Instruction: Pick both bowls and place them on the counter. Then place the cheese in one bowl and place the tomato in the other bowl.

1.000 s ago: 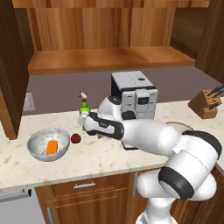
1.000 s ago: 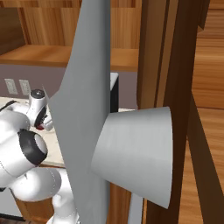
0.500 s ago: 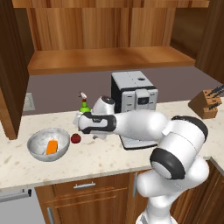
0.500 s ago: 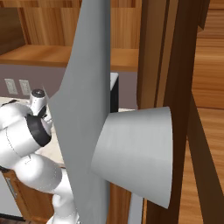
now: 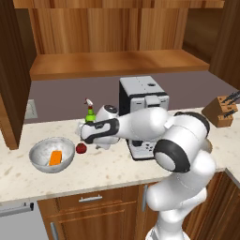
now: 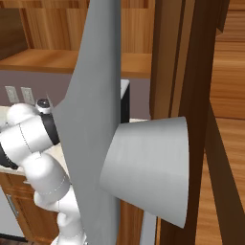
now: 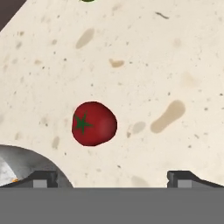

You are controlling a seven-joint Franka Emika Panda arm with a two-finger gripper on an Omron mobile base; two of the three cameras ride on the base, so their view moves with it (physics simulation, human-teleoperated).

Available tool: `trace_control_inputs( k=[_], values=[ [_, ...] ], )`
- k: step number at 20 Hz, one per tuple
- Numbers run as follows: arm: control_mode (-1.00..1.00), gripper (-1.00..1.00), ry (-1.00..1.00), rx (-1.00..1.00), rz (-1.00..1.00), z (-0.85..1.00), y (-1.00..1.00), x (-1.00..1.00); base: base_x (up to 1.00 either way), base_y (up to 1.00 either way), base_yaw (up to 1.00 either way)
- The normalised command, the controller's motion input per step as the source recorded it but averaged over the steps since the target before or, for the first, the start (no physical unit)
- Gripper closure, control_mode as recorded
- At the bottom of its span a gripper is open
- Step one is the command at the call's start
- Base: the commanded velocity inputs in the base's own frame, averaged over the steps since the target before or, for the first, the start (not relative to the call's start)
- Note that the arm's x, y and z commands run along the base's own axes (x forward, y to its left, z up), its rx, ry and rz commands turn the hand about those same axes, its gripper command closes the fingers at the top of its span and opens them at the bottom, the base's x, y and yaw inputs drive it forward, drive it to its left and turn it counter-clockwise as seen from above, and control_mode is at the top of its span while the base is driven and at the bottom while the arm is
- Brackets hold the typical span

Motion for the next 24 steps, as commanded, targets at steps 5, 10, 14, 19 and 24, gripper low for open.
trace_control_inputs(
  k=[5,10,14,19,24],
  values=[
    [-1.0,-1.0,0.01,0.0,0.0,-0.2,0.15,0.24,0.0,0.0,0.0],
    [-1.0,-1.0,0.0,0.0,0.0,-0.17,0.17,0.23,0.0,0.0,0.0],
    [-1.0,-1.0,0.02,0.0,0.0,-0.14,0.18,0.21,0.0,0.0,0.0],
    [-1.0,-1.0,0.04,0.0,0.0,-0.13,0.13,0.16,0.0,0.0,0.0],
    [-1.0,-1.0,0.05,0.0,0.0,-0.18,0.15,0.16,0.0,0.0,0.0]
  ],
)
